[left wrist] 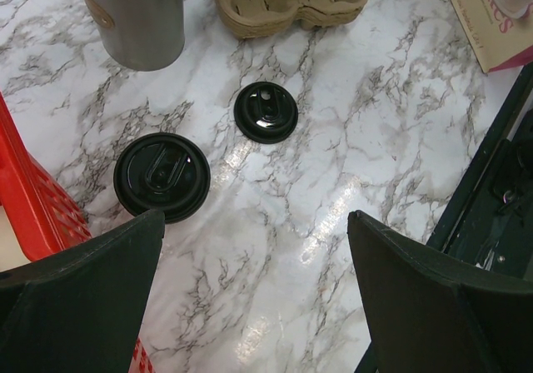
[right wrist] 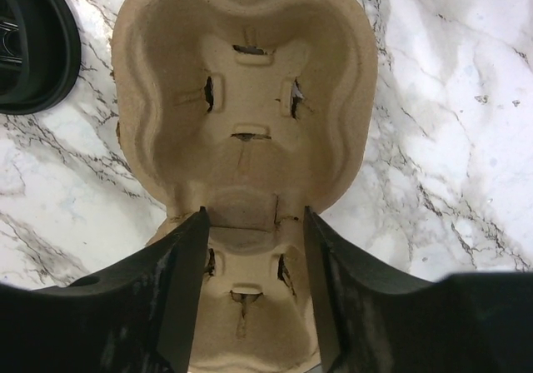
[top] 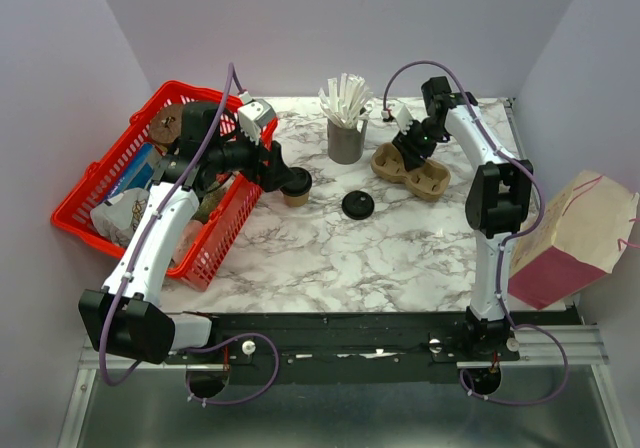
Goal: Pack the takeout coffee
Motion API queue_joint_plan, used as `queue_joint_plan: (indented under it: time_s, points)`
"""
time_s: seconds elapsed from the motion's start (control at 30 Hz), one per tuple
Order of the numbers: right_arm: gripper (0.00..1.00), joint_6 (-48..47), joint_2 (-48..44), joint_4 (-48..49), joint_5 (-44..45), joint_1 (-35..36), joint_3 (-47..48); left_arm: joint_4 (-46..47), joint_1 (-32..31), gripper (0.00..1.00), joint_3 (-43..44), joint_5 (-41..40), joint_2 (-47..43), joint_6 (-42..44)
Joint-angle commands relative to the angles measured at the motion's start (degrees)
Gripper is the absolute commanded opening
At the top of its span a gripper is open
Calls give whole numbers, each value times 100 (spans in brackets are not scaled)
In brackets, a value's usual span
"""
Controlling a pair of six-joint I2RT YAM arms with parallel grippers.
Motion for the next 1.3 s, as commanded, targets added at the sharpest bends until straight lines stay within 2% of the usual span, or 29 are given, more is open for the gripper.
queue_joint_plan:
  time_s: [0.0, 0.4, 0.67, 0.97, 1.27]
  points:
    - [61, 32, 247, -275, 173, 19, 4, 28, 39, 99, -54, -56, -19, -3]
    - [63, -3, 220, -346, -4, 19, -31, 45, 39, 98, -98, -56, -28, -3]
    - [48, 58, 291, -390, -65, 19, 109, 1, 57, 99, -28, -64, 16, 6]
    - [45, 41, -122, -767, 164, 19, 390, 19, 57, 99, 34, -12, 16, -3]
    - [40, 102, -632, -785, 58, 10, 101, 89, 48, 99, 95, 32, 16, -55]
